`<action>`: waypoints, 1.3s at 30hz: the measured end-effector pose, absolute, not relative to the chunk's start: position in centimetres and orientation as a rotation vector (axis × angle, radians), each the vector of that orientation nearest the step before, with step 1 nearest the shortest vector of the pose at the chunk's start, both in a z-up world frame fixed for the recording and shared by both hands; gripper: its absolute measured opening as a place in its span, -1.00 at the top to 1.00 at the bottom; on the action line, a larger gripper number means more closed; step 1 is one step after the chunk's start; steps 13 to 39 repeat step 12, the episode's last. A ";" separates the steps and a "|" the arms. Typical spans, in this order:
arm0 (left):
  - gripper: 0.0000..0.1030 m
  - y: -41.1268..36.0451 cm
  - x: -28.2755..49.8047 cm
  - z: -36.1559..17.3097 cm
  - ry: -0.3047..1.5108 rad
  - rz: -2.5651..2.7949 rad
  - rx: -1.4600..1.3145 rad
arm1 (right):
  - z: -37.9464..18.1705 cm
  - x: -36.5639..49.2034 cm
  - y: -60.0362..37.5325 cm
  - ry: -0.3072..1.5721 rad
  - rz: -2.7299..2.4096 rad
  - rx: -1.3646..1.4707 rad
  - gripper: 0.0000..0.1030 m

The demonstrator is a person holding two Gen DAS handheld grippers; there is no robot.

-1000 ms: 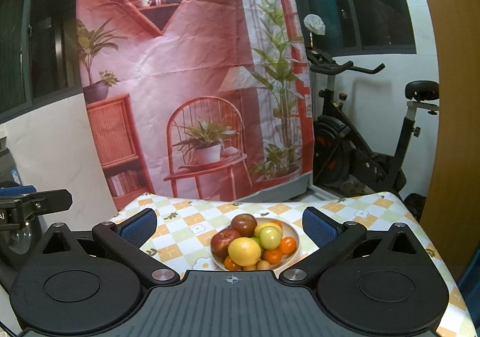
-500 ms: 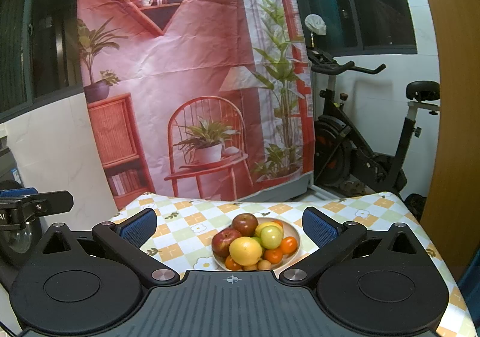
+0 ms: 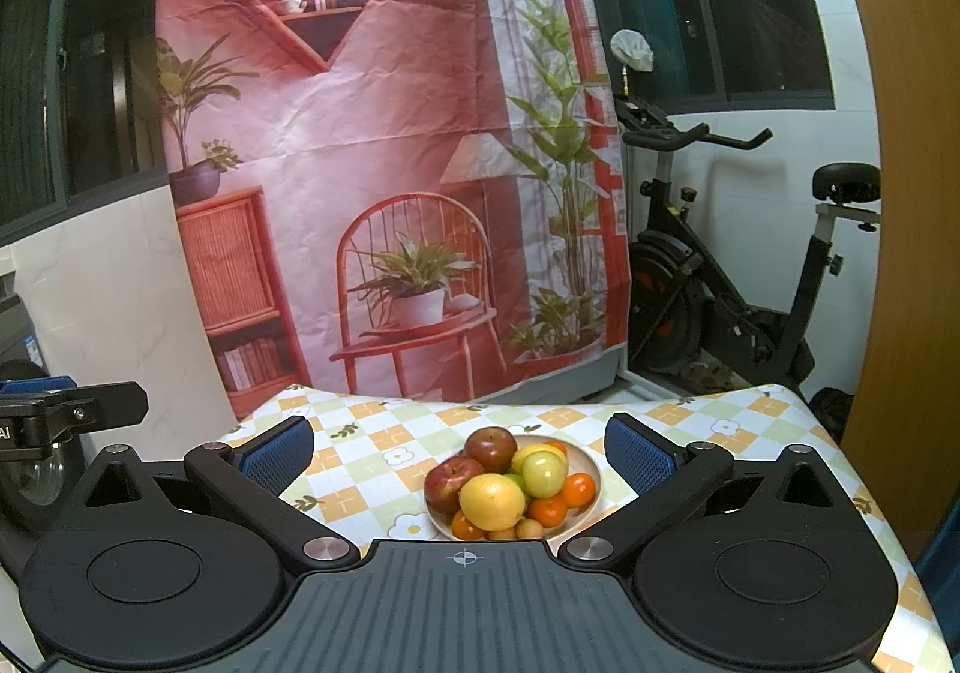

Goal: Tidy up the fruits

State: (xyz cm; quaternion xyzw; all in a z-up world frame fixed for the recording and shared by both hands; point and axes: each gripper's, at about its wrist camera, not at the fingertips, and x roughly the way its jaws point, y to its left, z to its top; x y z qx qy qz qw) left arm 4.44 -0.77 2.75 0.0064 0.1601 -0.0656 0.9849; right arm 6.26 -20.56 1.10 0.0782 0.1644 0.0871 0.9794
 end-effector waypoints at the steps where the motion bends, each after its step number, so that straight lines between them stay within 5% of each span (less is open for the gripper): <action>1: -1.00 -0.8 4.4 2.8 0.322 -0.132 0.012 | 1.1 6.2 -20.5 0.331 0.175 0.157 -0.99; 39: -1.00 -1.0 4.3 2.8 0.322 -0.130 0.005 | 1.1 6.2 -20.5 0.331 0.175 0.157 -0.99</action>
